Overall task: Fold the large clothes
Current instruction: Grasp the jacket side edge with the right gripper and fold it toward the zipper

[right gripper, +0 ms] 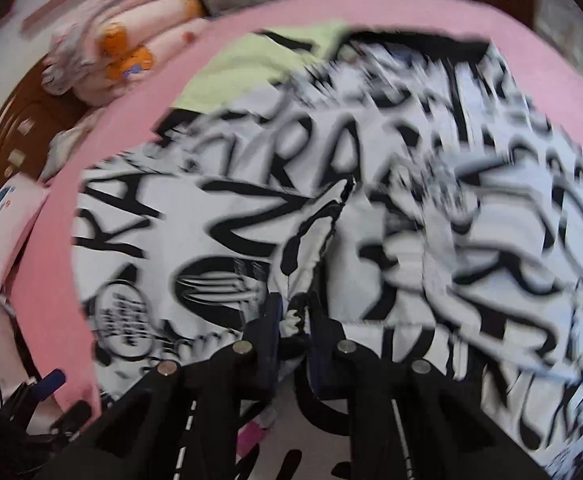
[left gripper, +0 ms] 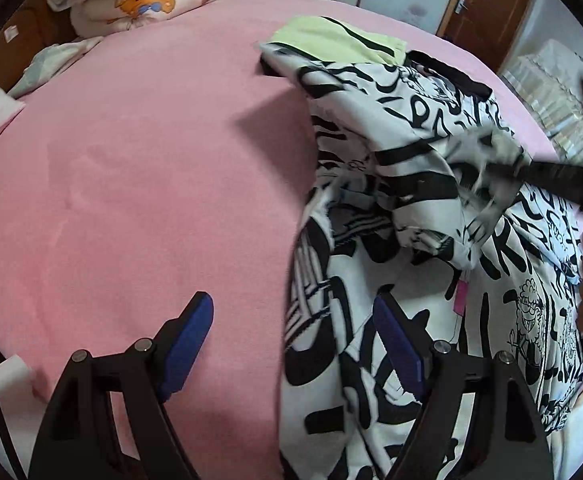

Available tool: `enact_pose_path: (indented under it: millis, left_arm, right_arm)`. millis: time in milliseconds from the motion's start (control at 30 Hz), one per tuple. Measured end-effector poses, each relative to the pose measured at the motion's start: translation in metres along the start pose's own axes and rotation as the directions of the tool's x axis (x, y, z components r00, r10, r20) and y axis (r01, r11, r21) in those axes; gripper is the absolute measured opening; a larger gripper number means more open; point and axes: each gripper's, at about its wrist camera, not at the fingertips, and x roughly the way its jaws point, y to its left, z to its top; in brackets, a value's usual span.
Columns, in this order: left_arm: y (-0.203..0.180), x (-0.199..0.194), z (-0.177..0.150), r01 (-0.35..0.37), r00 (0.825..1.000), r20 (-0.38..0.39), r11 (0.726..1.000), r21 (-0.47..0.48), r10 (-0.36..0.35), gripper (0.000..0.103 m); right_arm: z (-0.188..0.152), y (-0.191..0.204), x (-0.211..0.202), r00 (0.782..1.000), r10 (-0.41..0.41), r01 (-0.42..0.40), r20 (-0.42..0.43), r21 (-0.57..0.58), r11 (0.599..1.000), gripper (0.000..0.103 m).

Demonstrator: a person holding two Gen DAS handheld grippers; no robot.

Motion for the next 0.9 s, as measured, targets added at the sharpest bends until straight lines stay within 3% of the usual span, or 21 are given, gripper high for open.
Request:
enact_pose_path:
  millis: [100,200,333,433,500,533,567,633,700,767,900]
  left_arm:
    - [-0.011,0.010,0.006,-0.016,1.000,-0.012,1.000,0.004,0.016,0.081]
    - [-0.020,0.017,0.011,-0.023,1.000,-0.016,1.000,-0.005,0.023,0.081]
    - [-0.026,0.024,0.014,-0.029,0.999,-0.024,1.000,-0.003,0.028,0.081]
    - [-0.033,0.032,0.014,-0.033,0.999,-0.039,0.999,0.009,0.033,0.081]
    - [-0.035,0.039,0.013,-0.033,0.998,-0.055,0.999,0.016,0.034,0.081]
    - [-0.036,0.042,0.012,-0.031,0.998,-0.062,0.999,0.018,0.032,0.081]
    - [-0.038,0.044,0.012,-0.027,0.997,-0.069,0.999,0.022,0.029,0.081]
    - [-0.042,0.046,0.012,-0.016,0.997,-0.078,0.999,0.033,0.019,0.081]
    - [-0.044,0.044,0.015,0.009,0.997,-0.072,0.999,0.052,-0.006,0.081]
    - [-0.051,0.041,0.023,0.032,0.998,-0.057,0.997,0.066,-0.028,0.081]
    - [-0.050,0.035,0.060,0.120,0.993,-0.022,0.991,0.052,-0.119,0.081]
  right_arm:
    - [0.027,0.025,-0.044,0.991,0.020,-0.008,0.132,-0.090,0.996,0.008]
    - [0.053,0.025,-0.089,0.958,0.017,0.011,0.285,-0.097,0.995,0.008]
    - [0.064,-0.017,-0.118,0.912,-0.108,0.110,0.396,0.017,0.994,0.009]
    - [0.047,-0.073,-0.110,0.908,-0.236,0.179,0.347,0.187,0.966,0.009]
    - [0.018,-0.121,-0.081,0.913,-0.350,0.275,0.208,0.319,0.907,0.009]
    - [0.006,-0.134,-0.071,0.918,-0.366,0.297,0.153,0.346,0.890,0.010]
    - [-0.013,-0.157,-0.051,0.931,-0.363,0.321,0.045,0.379,0.868,0.014]
    - [-0.038,-0.179,-0.031,0.952,-0.303,0.297,-0.050,0.408,0.864,0.017]
    - [-0.054,-0.192,-0.033,0.970,-0.241,0.232,-0.035,0.437,0.869,0.024]
    - [-0.055,-0.196,-0.043,0.975,-0.223,0.201,0.004,0.415,0.888,0.038]
    - [-0.034,-0.201,-0.054,0.978,-0.199,0.166,0.060,0.348,0.923,0.044]
